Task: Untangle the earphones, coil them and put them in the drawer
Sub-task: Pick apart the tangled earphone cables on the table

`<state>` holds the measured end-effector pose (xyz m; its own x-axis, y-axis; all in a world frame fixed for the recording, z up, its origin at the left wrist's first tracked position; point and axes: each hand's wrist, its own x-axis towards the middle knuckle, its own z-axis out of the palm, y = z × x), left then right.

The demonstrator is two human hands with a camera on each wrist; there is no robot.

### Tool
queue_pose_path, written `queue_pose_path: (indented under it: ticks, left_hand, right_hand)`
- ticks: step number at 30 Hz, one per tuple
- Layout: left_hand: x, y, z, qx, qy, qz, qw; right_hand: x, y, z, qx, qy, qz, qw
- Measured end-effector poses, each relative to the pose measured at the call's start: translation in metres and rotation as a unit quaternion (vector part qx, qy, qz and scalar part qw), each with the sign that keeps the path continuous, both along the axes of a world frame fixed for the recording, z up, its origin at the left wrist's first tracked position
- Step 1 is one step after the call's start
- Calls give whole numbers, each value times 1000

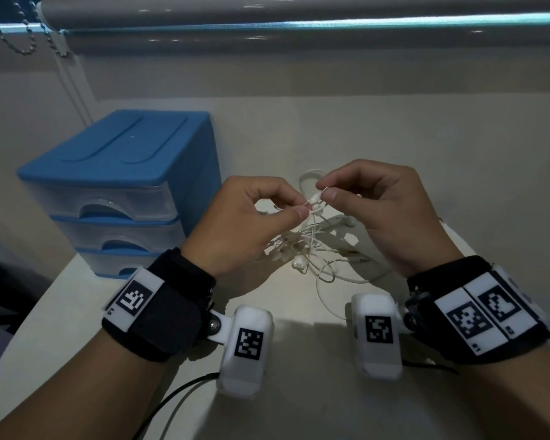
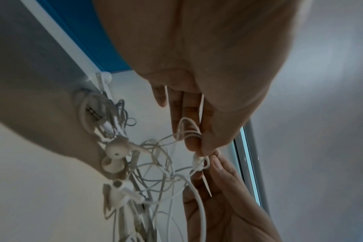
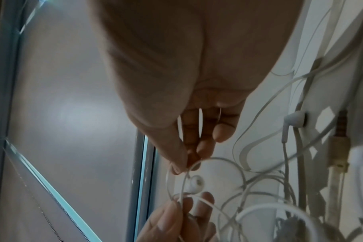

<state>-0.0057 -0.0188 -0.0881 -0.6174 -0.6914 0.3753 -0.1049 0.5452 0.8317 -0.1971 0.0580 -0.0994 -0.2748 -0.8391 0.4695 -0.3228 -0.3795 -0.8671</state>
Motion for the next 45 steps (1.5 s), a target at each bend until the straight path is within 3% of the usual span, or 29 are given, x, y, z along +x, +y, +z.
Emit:
queue_pose_path:
  ticks: [5, 9, 14, 19, 27, 31, 35, 39, 42, 45]
  left_hand:
    - [0, 0, 0, 18, -12, -4, 1000]
    - [-2, 0, 0, 69, 26, -29, 997]
    - [-1, -4, 3, 145, 67, -34, 987]
    - [-2, -2, 2, 161, 58, -40, 984]
    - [-3, 1, 2, 174, 62, -57, 981]
    - [-2, 3, 4, 176, 69, -69, 980]
    - [-2, 4, 4, 178, 76, -65, 979]
    - [-3, 4, 4, 177, 81, -39, 980]
    - [-3, 3, 4, 160, 79, -26, 984]
    - [-4, 3, 3, 150, 70, -23, 986]
  right_hand:
    - [3, 2, 3, -28, -25, -4, 999]
    - [4, 4, 5, -42, -30, 2, 999]
    - [1, 3, 4, -6, -37, -34, 999]
    - [1, 1, 4, 25, -54, -25, 998]
    - [-4, 0, 0, 23, 7, -84, 996]
    - [-3, -3, -5, 61, 53, -51, 995]
    - [-4, -2, -2, 37, 40, -89, 994]
    - [1, 1, 3, 1, 20, -28, 999]
    - [9, 2, 3, 25, 37, 32, 999]
    - [9, 1, 2, 58, 44, 30, 997]
